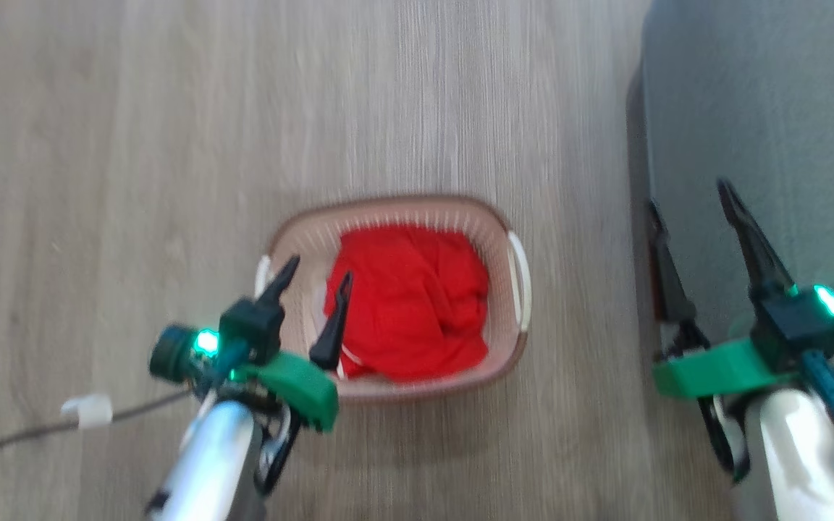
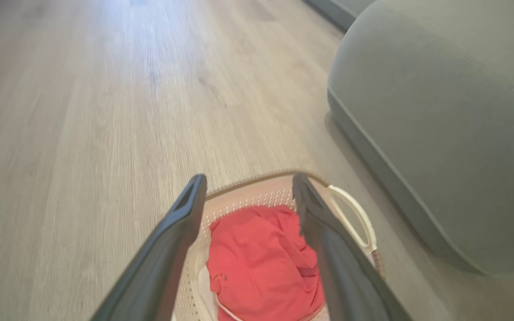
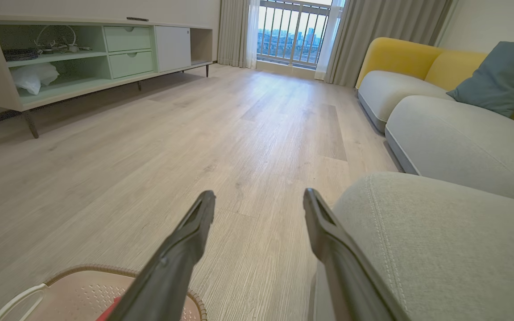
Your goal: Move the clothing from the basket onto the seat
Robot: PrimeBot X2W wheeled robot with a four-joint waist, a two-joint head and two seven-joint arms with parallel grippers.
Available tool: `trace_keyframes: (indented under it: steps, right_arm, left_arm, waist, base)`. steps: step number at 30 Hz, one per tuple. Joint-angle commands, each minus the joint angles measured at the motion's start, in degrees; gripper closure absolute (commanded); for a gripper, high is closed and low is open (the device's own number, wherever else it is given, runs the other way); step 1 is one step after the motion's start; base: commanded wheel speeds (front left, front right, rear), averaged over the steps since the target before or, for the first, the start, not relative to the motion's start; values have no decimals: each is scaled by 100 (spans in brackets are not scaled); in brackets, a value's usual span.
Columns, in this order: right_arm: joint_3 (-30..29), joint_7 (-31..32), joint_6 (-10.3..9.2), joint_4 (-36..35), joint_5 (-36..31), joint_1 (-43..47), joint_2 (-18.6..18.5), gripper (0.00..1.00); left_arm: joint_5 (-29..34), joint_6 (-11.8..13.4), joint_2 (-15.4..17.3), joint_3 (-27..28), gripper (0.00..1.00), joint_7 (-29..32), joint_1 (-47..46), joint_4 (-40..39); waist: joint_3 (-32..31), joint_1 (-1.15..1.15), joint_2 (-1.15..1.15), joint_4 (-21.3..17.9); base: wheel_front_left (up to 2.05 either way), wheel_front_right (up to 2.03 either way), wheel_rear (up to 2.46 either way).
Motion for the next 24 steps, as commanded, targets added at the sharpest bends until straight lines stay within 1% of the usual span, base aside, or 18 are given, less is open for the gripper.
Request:
trace_keyframes:
  steps: [1,3,4,5,7,10,16,21,24]
  right_arm:
    - [189,-29,-1,-300,-75,-288,-14,0]
    - [209,-29,-1,-394,-77,-453,-14,0]
    - [273,-29,-1,-485,-57,-559,-14,0]
    - [273,-29,-1,-485,-57,-559,-14,0]
    - [352,-29,-1,-573,1,-673,-14,0]
    - [452,-29,-1,-650,54,-768,-14,0]
    - [619,-29,-1,-777,173,-915,-14,0]
    - [919,-29,-1,-924,272,-1037,-14,0]
    - [1013,-29,-1,-978,426,-1043,-14,0]
  left_arm:
    - [159,-59,50,128,0,-72,-321,33]
    - [340,-180,84,60,0,-72,-595,405]
    - [471,-261,140,7,0,-72,-867,761]
    - [471,-261,140,7,0,-72,-867,761]
    - [587,-318,237,-33,0,-72,-1183,1065]
    - [776,-387,400,-154,0,-72,-1638,1534]
    - [1112,-474,699,-494,0,-72,-2503,2563]
    - [1424,-522,1001,-838,0,-72,-3184,3401]
    - [1576,-538,1096,-1010,0,-59,-3562,4003]
  waist:
    - [986,-2,0,-194]
    - [1327,-2,0,-284]
    - [1693,-2,0,-407]
    - [1693,-2,0,-407]
    - [2060,-2,0,-565]
    - [2431,-2,0,-742]
    - [2955,-2,0,-1135]
    - [3359,-2,0,-1474]
    - [3570,-2,0,-1632]
  base:
    - [0,0,0]
    - [0,0,0]
    - [0,0,0]
    - [0,0,0]
    - [0,0,0]
    - [0,0,0]
    - [0,0,0]
    - [0,0,0]
    - [0,0,0]
